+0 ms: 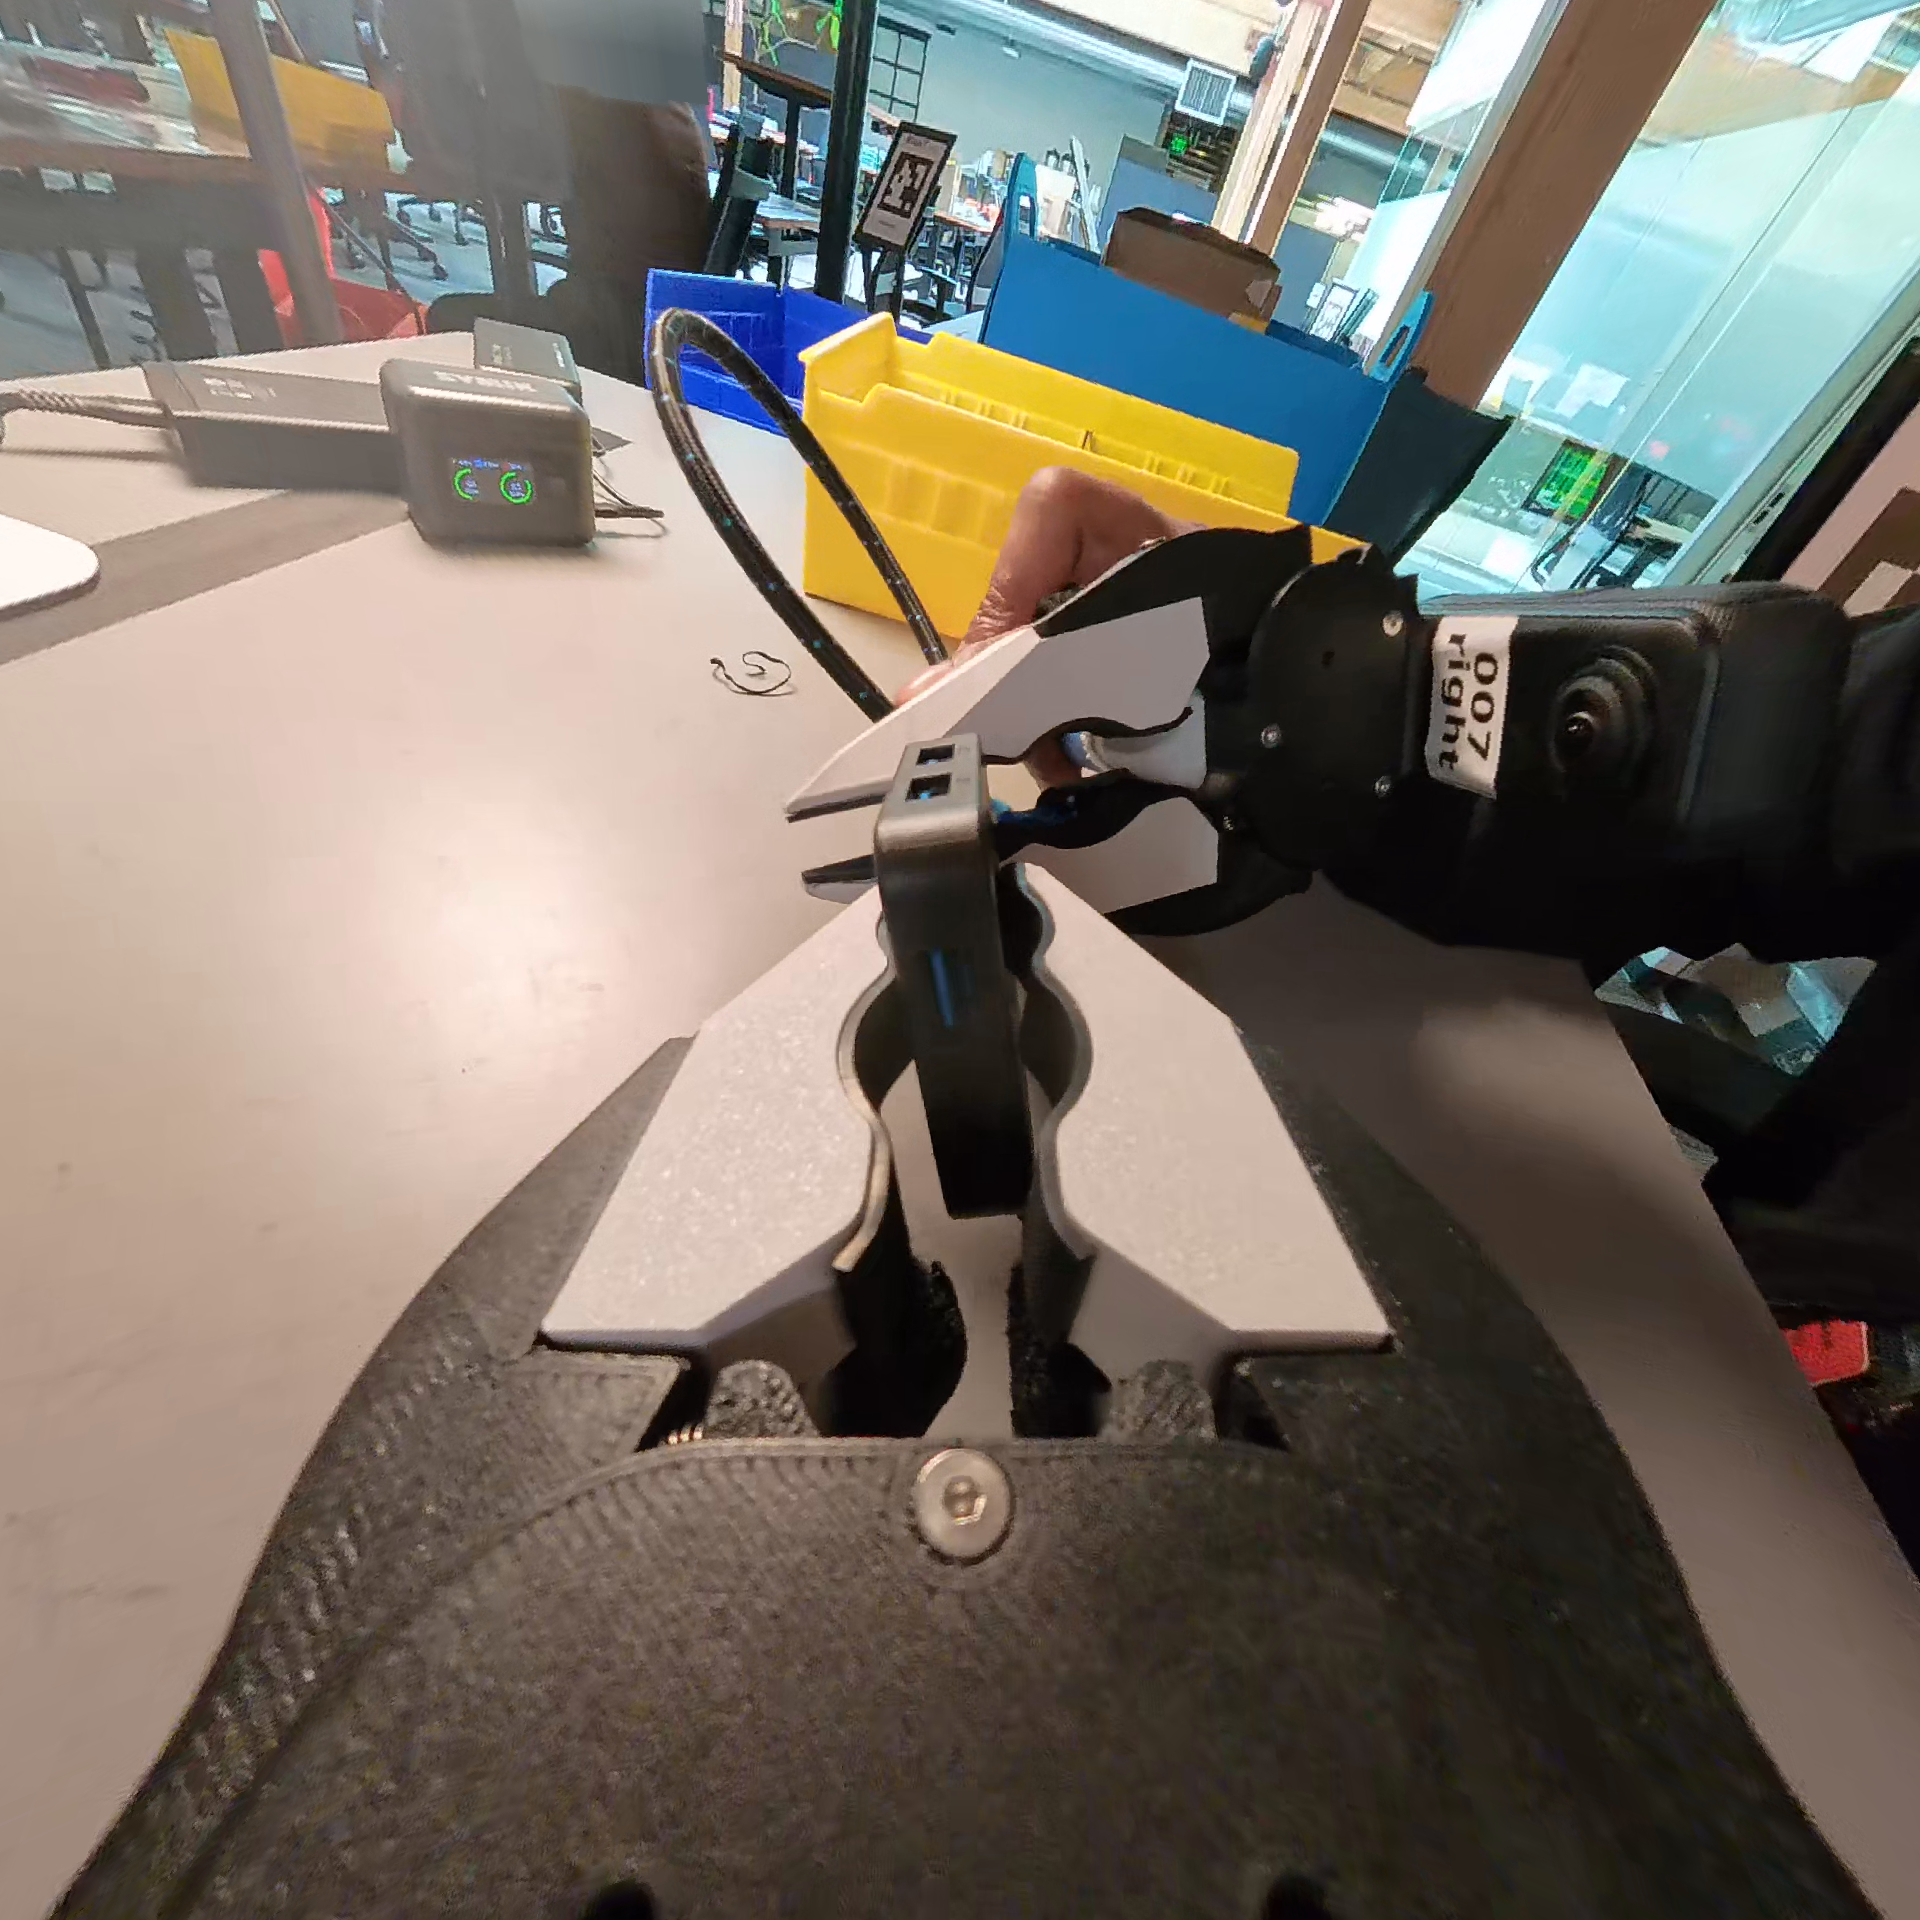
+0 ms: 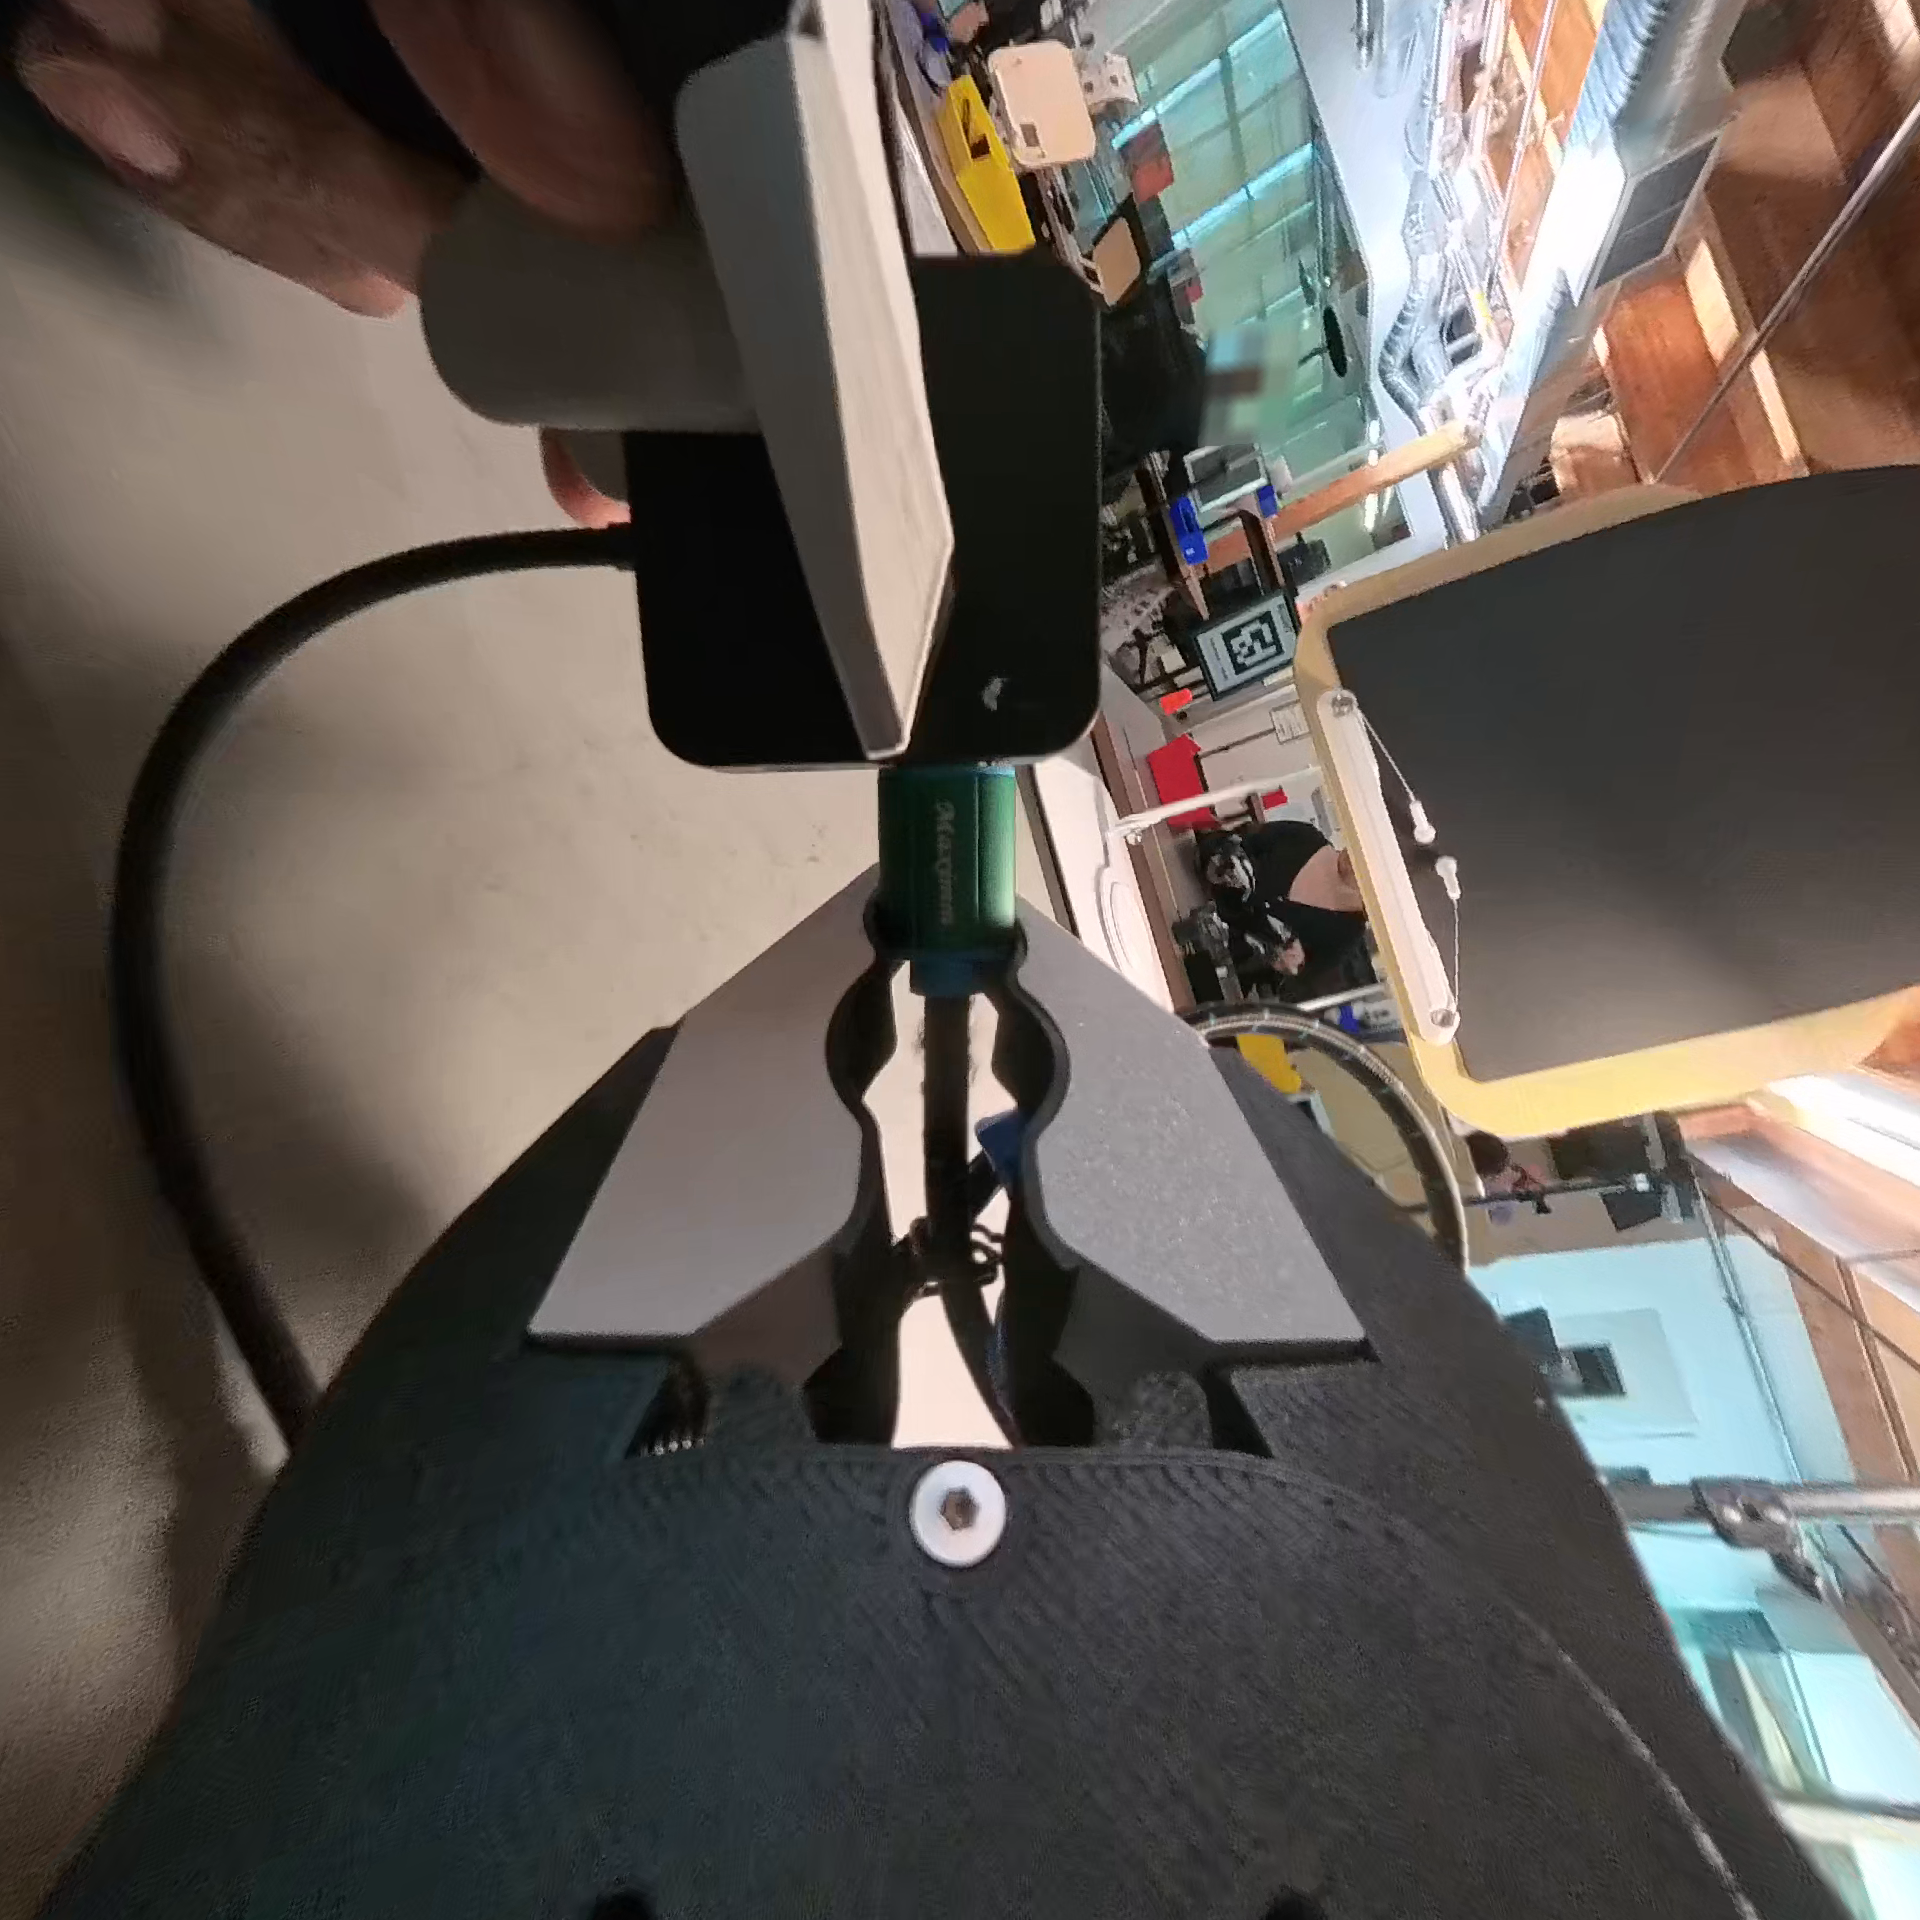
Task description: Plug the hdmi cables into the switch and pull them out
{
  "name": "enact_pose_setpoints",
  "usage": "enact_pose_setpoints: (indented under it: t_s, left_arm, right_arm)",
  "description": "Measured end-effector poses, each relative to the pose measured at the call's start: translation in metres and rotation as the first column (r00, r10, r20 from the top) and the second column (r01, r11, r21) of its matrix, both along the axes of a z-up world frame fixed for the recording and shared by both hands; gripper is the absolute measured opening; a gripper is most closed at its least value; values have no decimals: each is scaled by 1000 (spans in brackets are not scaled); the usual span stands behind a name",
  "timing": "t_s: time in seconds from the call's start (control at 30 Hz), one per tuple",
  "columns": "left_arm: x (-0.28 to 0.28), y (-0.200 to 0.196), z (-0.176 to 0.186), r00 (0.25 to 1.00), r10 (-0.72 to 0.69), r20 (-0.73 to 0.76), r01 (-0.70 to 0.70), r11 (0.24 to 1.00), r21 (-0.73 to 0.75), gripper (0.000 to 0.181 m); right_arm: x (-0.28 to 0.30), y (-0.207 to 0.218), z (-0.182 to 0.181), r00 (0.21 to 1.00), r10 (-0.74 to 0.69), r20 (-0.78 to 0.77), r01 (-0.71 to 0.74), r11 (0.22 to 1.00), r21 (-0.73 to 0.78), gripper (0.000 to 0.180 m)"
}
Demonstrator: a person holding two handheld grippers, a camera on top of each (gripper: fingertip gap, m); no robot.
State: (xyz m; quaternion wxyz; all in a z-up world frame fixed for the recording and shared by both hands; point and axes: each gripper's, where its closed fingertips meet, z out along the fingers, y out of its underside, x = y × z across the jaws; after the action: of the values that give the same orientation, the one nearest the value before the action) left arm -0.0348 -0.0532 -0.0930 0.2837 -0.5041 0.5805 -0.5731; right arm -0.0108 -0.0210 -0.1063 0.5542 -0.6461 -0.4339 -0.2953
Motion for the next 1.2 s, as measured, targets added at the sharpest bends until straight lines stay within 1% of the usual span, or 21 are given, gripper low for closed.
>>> enact_pose_setpoints:
  t_s: [0.17,0.23,0.37,0.57,0.63,0.73,0.83,0.9,0.97,1.03,1.1,1.13,1.2]
  left_arm:
    - [1,-4,-2,1000,-10,-15,9,1000,-10,15]
    - [2,-1,-2,1000,9,-21,-9,1000,-28,14]
    - [1,-4,-1,1000,-2,-21,1,998,-63,14]
    - [1,-6,2,1000,-12,-13,10,993,-119,15]
    - [0,-7,4,1000,-22,-3,21,991,-134,15]
    - [-1,-3,3,1000,-21,-13,19,990,-138,15]
    - [-2,-2,2,1000,-19,-19,15,986,-167,15]
    - [-4,-6,3,998,-52,-22,47,986,-159,16]
    - [-4,-3,4,999,-45,-18,41,983,-177,15]
    - [-6,-2,3,998,-56,-21,50,972,-228,14]
    - [-7,-7,2,996,-88,-32,79,970,-228,15]
    - [-8,-8,1,993,-114,-42,101,967,-235,16]
    - [-9,-5,1,992,-117,-49,101,962,-255,15]
  right_arm:
    - [3,-2,-2,1000,0,-19,0,1000,-22,13]
    - [2,-1,-3,999,-14,-32,13,1000,-28,13]
    - [-2,-5,-5,998,31,-61,-34,999,-41,13]
    - [0,-6,0,998,45,-33,-46,999,-27,13]
    - [1,-6,2,999,40,-13,-40,999,-22,9]
    - [-2,-5,-1,999,26,-19,-27,999,-41,8]
    - [-2,-5,-2,999,46,10,-45,998,-44,8]
    - [-3,-7,0,998,63,21,-62,997,-46,8]
    - [-4,-6,-1,999,46,21,-45,997,-55,7]
    - [-7,-7,-2,997,69,26,-67,996,-64,7]
    - [-7,-10,-2,994,98,43,-95,993,-71,7]
    - [-7,-11,-2,994,99,44,-96,993,-75,7]
    - [-9,-9,-6,996,76,36,-72,994,-87,7]
